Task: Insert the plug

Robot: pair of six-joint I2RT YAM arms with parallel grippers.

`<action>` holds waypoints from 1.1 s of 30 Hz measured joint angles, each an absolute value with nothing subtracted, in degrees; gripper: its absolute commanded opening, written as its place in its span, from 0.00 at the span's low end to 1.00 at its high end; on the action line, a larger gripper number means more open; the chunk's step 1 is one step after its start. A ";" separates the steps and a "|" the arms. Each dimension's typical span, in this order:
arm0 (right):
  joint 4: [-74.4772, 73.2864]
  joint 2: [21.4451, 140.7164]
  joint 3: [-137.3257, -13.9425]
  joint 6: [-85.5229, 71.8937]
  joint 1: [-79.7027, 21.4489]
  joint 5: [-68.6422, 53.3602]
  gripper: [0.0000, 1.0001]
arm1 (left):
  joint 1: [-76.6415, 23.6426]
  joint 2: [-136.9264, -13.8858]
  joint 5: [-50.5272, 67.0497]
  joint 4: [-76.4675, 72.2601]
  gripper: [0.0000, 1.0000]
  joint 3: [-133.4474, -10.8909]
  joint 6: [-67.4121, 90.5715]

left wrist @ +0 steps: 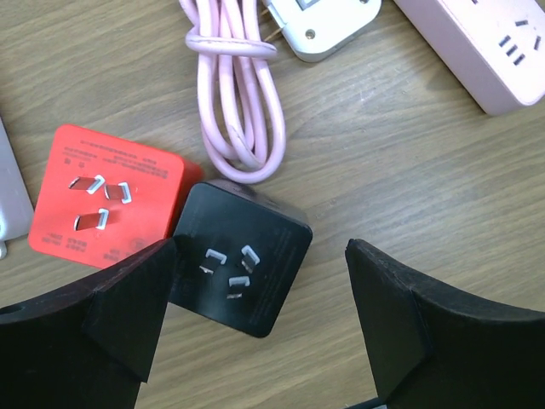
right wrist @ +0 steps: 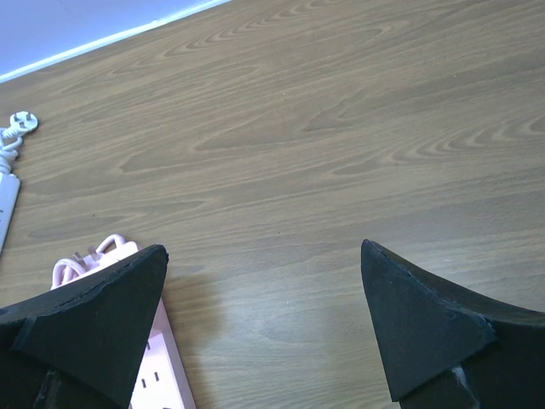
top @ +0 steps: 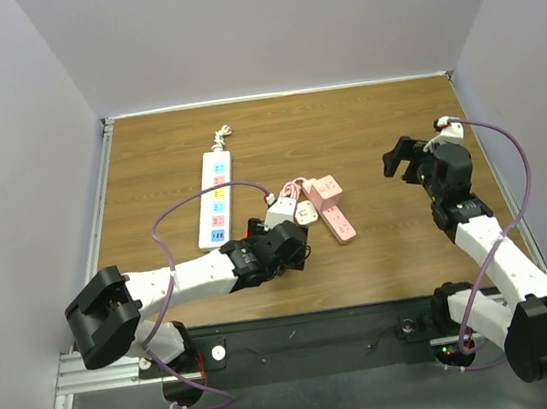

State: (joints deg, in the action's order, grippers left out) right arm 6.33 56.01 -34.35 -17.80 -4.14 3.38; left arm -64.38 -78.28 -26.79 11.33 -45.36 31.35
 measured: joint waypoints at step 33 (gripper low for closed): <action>0.49 58.48 -40.32 -19.05 -4.14 -4.67 1.00 | -62.76 -78.15 -21.17 3.99 0.00 -39.86 25.36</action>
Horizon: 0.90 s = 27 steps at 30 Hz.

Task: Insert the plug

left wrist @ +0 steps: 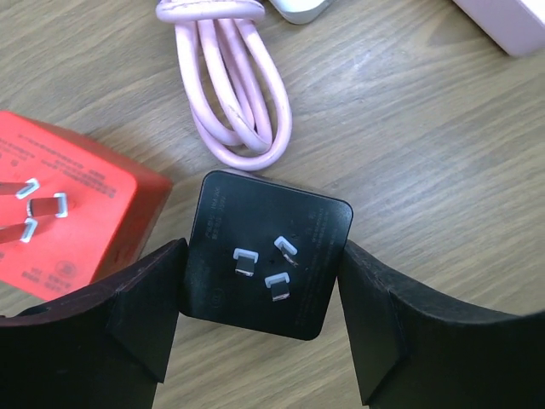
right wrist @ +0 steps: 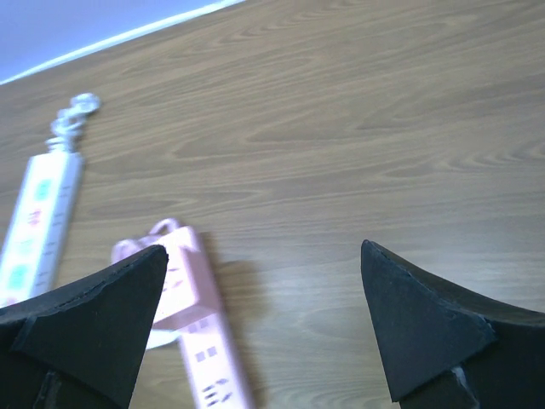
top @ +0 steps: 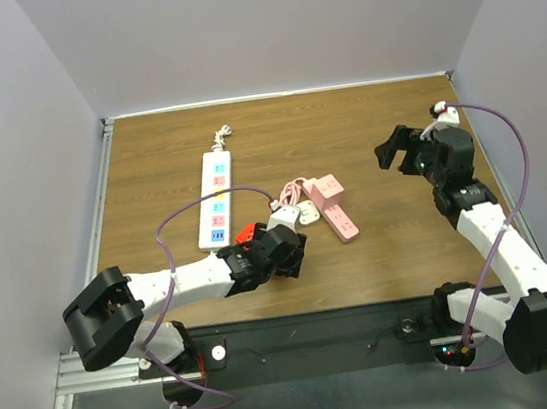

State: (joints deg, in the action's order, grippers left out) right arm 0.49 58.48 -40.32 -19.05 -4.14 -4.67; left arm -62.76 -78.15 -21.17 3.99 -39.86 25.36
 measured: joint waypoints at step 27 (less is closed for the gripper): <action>-5.54 64.99 -55.02 -63.00 -5.80 -58.15 1.00 | -61.84 -62.35 -5.61 -35.66 0.00 -41.52 1.96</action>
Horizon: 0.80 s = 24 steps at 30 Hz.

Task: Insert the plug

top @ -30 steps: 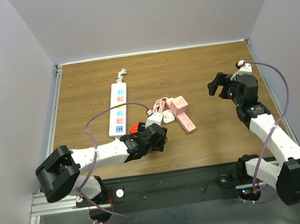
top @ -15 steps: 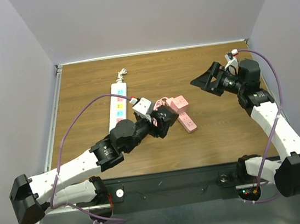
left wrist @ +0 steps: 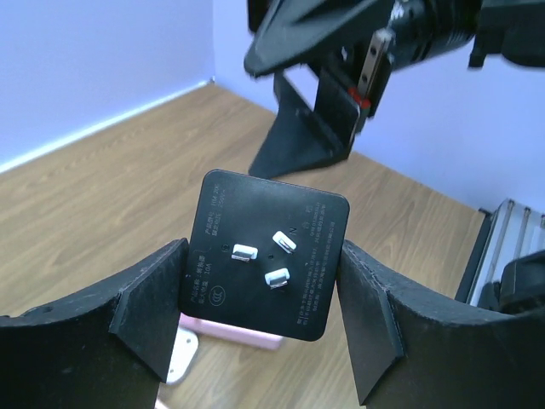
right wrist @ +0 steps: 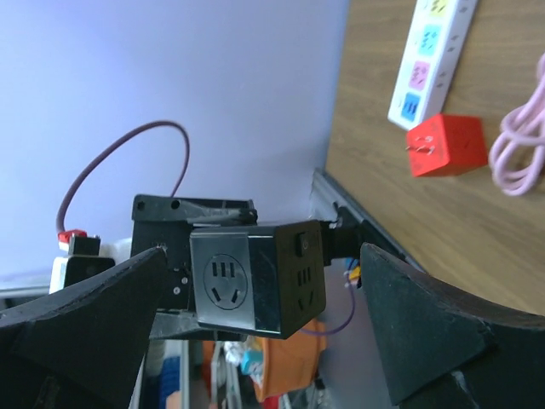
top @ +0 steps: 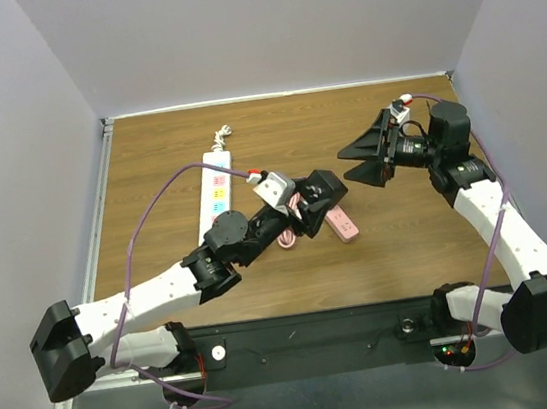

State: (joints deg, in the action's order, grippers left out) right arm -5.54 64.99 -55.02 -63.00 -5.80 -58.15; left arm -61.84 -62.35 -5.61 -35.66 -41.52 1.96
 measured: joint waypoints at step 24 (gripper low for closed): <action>31.14 65.30 -46.04 -99.07 -10.92 -62.61 1.00 | -53.93 -76.99 11.62 -59.27 0.00 -49.50 0.16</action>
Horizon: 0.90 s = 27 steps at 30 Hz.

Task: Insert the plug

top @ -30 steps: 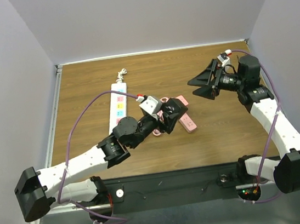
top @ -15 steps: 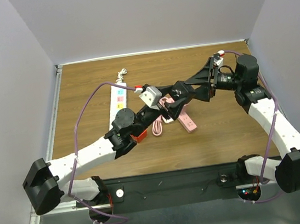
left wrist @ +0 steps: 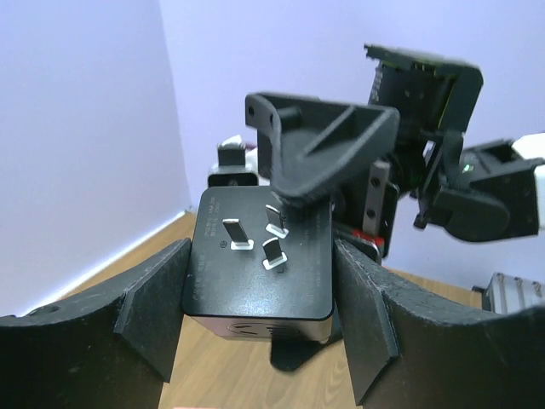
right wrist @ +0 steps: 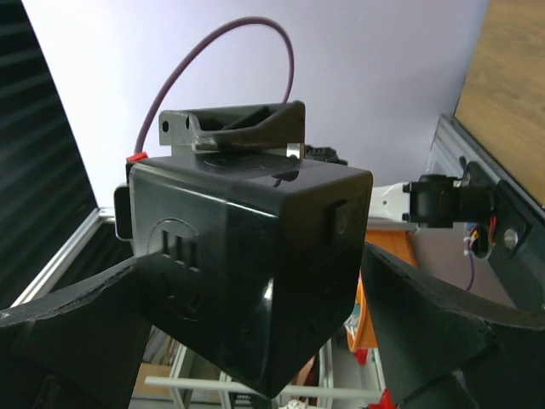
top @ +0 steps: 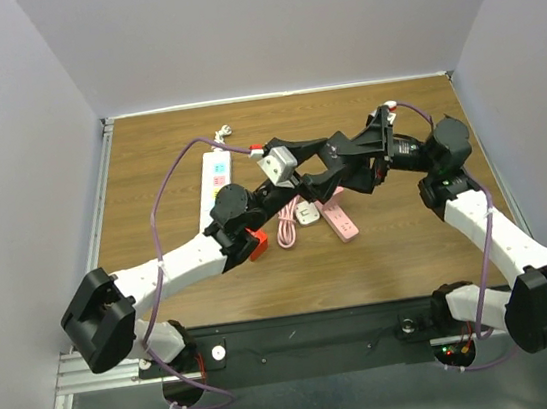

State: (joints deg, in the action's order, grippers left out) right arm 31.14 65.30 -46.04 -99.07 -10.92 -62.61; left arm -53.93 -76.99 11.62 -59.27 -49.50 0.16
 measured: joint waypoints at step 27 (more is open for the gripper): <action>35.00 65.32 -46.13 -101.78 -11.35 -57.36 0.96 | -52.86 -72.36 9.82 -73.52 0.00 -36.29 6.74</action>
